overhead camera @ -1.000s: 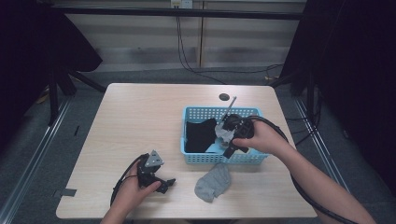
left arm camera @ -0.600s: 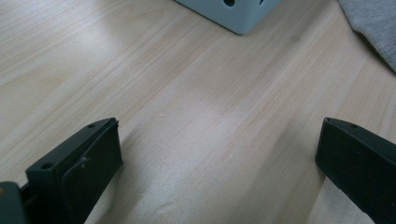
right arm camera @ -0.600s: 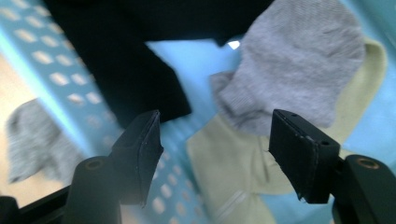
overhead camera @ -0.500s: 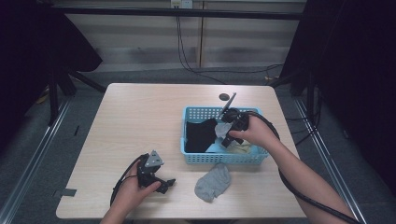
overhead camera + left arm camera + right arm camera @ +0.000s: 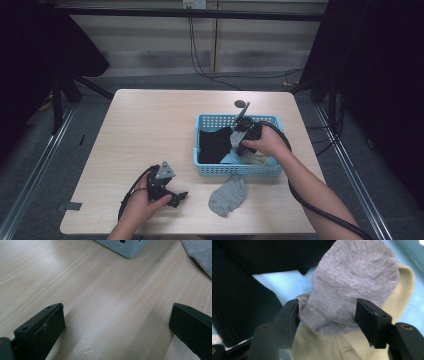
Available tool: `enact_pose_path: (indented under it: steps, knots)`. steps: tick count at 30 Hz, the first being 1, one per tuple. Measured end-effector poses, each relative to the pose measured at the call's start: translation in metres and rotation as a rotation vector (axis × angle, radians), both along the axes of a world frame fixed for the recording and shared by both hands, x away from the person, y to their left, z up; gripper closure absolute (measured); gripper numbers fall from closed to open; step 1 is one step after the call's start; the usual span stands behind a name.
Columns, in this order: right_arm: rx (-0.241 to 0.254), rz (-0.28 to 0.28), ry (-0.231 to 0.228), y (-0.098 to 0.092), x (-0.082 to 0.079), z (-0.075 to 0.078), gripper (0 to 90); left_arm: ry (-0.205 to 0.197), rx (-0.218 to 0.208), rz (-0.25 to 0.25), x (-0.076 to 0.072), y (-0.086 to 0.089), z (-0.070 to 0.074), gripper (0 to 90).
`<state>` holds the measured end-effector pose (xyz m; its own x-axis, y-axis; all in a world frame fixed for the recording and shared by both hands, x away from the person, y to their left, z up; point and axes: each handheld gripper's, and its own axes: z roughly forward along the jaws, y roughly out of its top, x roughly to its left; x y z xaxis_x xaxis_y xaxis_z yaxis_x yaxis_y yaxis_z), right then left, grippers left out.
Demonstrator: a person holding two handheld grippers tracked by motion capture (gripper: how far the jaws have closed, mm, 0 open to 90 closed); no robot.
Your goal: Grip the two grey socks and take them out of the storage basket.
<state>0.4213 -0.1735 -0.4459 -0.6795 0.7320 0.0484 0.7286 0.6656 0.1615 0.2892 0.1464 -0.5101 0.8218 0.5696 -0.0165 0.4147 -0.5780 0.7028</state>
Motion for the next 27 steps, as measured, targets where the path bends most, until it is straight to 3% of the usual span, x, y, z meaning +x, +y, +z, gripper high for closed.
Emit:
enact_pose_path:
  steps: [6, 10, 11, 17, 27]
  knots:
    - [-0.008, -0.023, 0.013, 0.001, 0.004, -0.009, 43.7, 0.001, 0.0, -0.002, 0.0, 0.0, 0.0, 0.0]
    - [0.0, -0.04, 0.012, 0.002, 0.006, -0.012, 51.1, 0.001, 0.009, -0.013, 0.0, 0.001, 0.0, 0.0]
    - [-0.004, -0.042, 0.023, 0.003, 0.006, -0.013, 56.4, 0.001, 0.009, -0.013, 0.0, 0.001, 0.0, 0.0]
    - [-0.016, -0.005, 0.016, 0.004, 0.006, -0.012, 67.4, -0.001, 0.01, -0.011, 0.0, 0.001, 0.0, 0.0]
    - [-0.01, -0.026, 0.051, 0.003, 0.005, -0.008, 77.0, 0.001, 0.009, -0.013, 0.0, 0.001, 0.0, 0.0]
